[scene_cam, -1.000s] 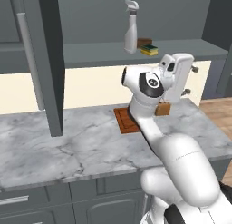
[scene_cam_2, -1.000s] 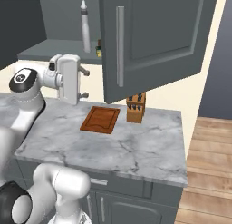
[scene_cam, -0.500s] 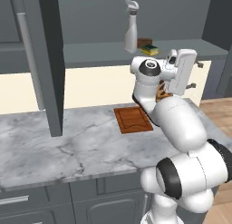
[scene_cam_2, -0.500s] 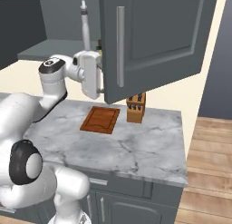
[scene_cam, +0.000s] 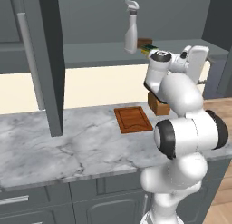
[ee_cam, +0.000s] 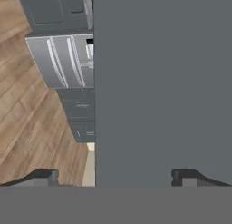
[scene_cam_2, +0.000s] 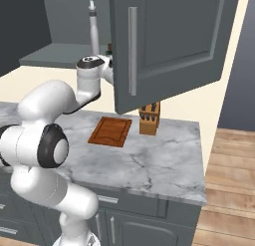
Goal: Pick the sponge and spray from the cabinet and place them on the counter.
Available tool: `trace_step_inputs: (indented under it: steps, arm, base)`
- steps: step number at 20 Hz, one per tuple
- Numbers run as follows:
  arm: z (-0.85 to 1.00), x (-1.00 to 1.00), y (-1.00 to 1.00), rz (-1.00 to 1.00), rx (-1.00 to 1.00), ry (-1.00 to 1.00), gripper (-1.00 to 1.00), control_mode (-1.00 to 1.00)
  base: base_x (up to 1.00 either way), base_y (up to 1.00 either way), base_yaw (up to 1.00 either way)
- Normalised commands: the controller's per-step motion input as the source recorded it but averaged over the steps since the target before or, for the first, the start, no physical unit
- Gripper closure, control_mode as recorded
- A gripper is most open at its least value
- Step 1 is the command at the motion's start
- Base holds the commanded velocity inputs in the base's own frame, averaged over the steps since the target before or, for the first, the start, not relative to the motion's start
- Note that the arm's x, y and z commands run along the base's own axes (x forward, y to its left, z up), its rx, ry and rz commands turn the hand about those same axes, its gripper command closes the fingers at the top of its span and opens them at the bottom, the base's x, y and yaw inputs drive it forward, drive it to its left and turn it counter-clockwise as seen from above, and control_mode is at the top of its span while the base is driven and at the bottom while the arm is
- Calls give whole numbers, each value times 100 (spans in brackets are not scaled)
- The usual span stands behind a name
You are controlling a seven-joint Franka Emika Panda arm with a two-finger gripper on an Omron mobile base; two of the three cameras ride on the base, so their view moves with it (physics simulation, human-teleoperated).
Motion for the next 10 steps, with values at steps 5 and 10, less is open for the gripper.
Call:
trace_step_inputs:
  steps: [5, 10]
  arm:
    - [0, 17, -51, -32, -2, 0, -100, -100]
    - [0, 16, -50, -29, -3, 0, -100, -100]
  base:
    - [0, 0, 0]
    - [0, 0, 0]
